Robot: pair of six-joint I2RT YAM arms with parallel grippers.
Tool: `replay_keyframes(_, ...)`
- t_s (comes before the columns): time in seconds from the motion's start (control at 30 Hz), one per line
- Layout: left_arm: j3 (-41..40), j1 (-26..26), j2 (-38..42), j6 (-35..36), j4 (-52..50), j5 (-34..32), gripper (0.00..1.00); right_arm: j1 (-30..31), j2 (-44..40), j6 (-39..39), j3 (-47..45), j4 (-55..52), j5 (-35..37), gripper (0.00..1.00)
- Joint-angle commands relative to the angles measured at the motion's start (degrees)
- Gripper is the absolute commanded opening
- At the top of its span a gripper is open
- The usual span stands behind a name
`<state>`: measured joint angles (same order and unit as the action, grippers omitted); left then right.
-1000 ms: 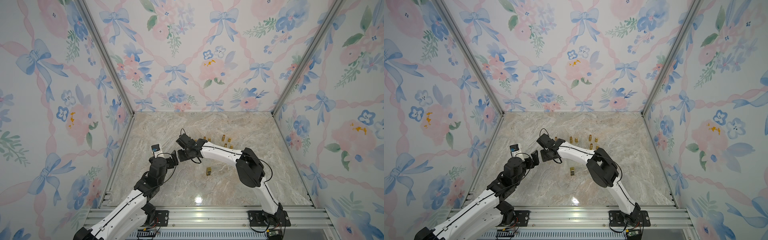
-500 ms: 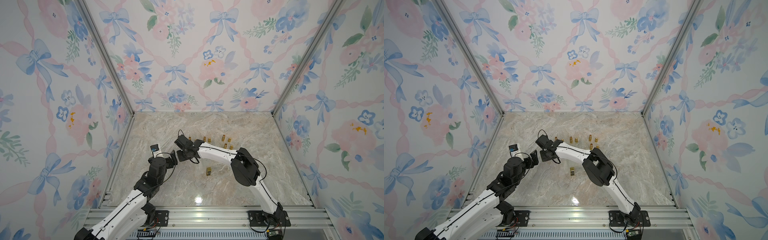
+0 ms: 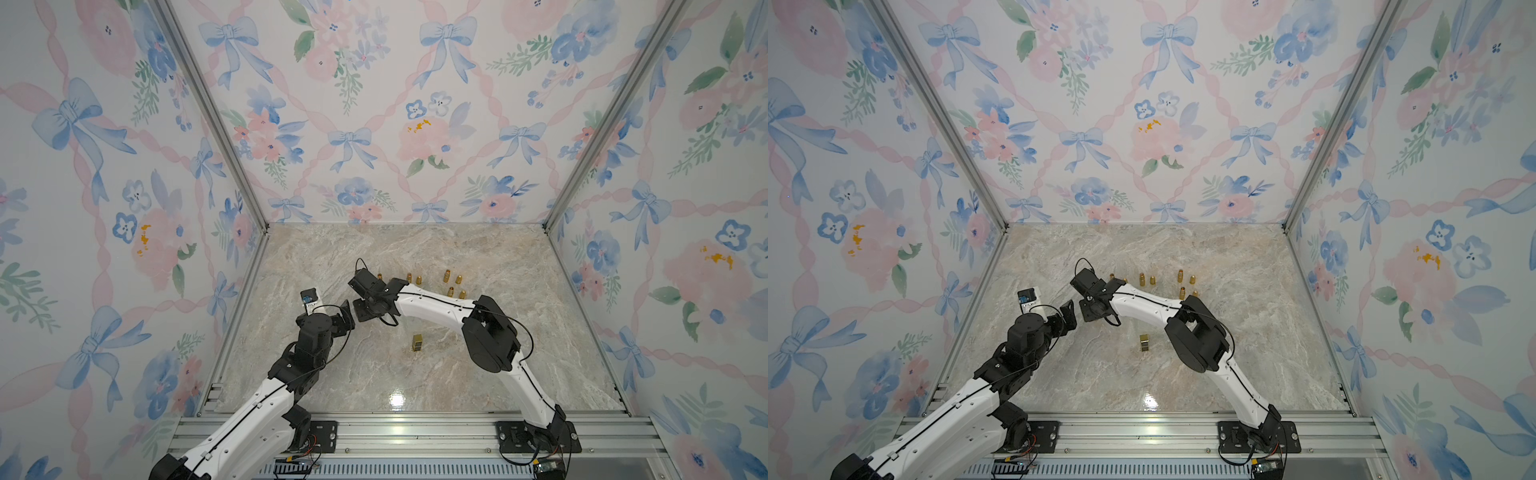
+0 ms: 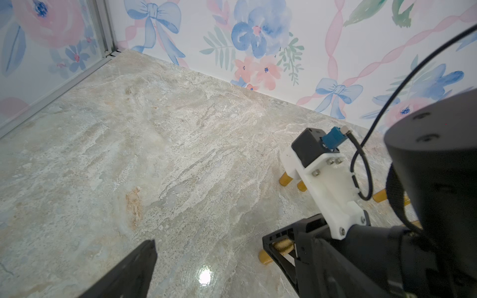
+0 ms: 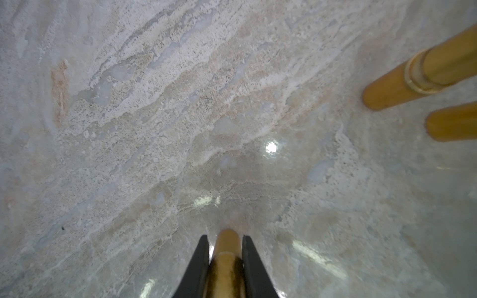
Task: Open the lipstick cap
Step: Pick up the lipstick at the center of the board, then open the cover of the lipstick.
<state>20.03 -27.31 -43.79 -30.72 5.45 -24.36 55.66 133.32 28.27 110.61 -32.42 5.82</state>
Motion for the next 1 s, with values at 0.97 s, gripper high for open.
replay_keyframes(0.97, 0.08, -10.84, -18.62, 25.03, 27.36, 30.72, 0.75, -8.68, -32.88, -6.99, -15.01, -17.14, -13.71, 0.17)
